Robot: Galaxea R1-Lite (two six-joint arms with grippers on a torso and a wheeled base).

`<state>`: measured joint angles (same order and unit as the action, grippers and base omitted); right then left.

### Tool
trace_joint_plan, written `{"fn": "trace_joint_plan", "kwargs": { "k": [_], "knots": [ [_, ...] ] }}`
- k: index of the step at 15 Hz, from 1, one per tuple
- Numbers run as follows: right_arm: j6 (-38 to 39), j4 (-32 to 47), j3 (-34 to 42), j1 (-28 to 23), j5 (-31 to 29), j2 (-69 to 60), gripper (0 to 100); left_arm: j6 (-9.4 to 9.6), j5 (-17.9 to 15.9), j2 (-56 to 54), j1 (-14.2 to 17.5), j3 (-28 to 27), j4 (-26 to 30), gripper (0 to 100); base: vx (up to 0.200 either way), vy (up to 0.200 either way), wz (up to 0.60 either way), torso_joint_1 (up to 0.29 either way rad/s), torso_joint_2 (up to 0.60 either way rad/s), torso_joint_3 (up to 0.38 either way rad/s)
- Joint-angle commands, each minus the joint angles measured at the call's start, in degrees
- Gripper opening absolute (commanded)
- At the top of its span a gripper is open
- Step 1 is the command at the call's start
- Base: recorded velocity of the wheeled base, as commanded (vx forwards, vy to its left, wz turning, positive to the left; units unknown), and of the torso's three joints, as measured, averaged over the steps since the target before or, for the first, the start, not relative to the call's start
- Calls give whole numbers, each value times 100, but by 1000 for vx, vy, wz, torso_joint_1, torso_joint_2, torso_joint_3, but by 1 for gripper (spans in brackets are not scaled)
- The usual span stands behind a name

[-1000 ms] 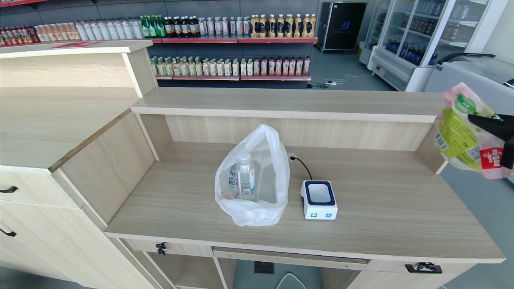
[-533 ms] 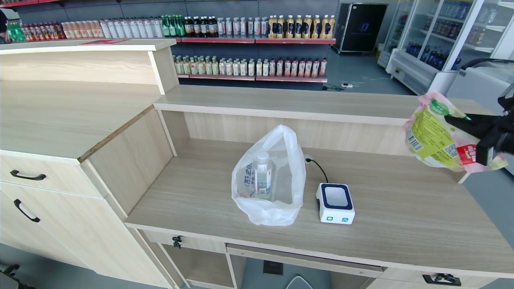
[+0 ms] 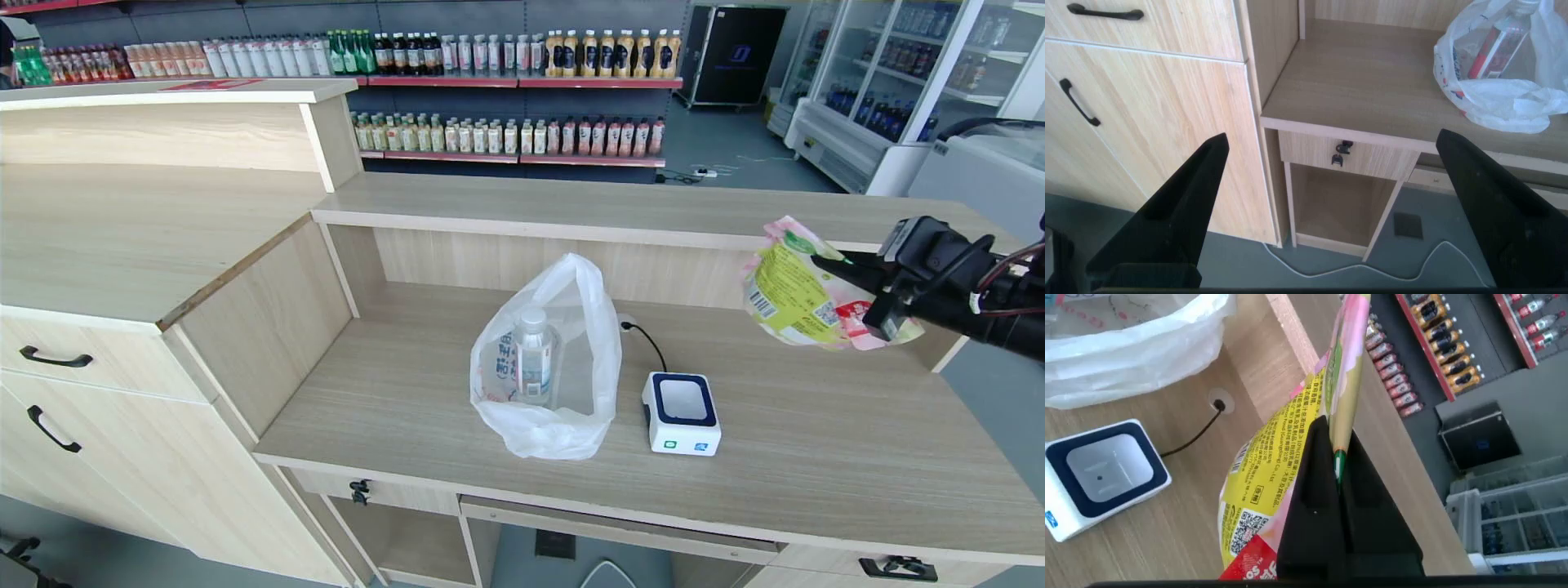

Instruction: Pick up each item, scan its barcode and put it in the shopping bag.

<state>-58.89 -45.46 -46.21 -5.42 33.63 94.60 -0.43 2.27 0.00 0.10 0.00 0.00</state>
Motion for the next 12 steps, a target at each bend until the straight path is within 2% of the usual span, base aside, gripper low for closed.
{"fn": "trace_joint_plan", "kwargs": {
  "k": [1,5,6,10,12],
  "knots": [
    [-105,-86,-2,200,3,199,0,-1,2,0,-1,0,0,100,0,0,0,0,0,0],
    [-333,-499,7,472,12,463,0,-1,2,0,-1,0,0,100,0,0,0,0,0,0],
    [-615,-613,7,525,29,568,0,-1,2,0,-1,0,0,100,0,0,0,0,0,0],
    [-887,-859,34,657,328,815,0,-1,2,0,-1,0,0,100,0,0,0,0,0,0],
    [-1177,-1220,78,701,583,1069,0,-1,2,0,-1,0,0,100,0,0,0,0,0,0]
  ]
}}
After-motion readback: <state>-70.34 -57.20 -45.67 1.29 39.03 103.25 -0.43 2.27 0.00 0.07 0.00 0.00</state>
